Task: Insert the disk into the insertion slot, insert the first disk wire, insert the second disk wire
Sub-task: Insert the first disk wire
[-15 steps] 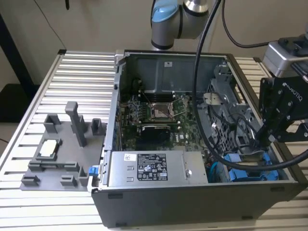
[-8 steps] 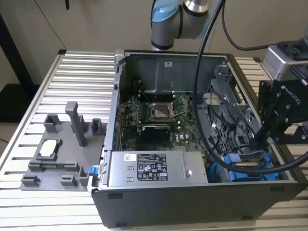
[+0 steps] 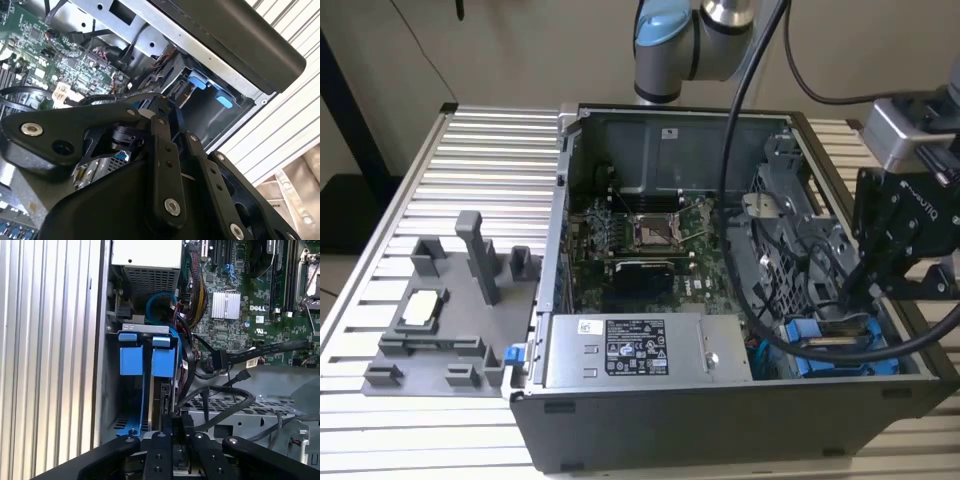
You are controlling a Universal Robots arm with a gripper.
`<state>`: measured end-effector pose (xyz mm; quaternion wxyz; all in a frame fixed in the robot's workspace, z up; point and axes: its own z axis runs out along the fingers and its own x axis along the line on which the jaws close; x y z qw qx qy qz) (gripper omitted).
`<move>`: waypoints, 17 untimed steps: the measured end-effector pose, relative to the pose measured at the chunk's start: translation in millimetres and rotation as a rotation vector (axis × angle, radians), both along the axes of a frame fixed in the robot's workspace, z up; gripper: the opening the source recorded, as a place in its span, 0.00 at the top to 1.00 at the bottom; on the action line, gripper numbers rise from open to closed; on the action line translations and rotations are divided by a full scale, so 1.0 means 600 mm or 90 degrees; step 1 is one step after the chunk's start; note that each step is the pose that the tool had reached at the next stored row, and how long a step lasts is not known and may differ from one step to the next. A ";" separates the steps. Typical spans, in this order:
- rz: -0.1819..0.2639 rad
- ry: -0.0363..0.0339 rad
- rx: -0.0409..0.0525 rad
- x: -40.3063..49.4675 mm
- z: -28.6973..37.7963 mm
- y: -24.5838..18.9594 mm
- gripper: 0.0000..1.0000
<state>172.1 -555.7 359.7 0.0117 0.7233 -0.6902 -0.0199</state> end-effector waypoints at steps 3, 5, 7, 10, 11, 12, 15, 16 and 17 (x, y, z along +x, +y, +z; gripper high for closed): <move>-0.010 0.0000 -0.0001 0.000 -0.002 -0.0019 0.81; -0.014 0.0000 -0.0001 0.001 -0.003 -0.0040 0.81; -0.017 0.0000 0.0000 0.001 -0.003 -0.0074 0.81; -0.021 0.0001 0.0000 0.002 -0.004 -0.0133 0.81; -0.022 0.0001 0.0000 0.002 -0.004 -0.0157 0.81; -0.024 0.0001 -0.0001 0.002 -0.004 -0.0180 0.81; -0.026 0.0013 0.0001 0.004 -0.005 -0.0220 0.81; -0.027 0.0014 0.0019 0.004 -0.006 -0.0221 0.81; -0.029 0.0015 0.0070 0.004 -0.007 -0.0221 0.81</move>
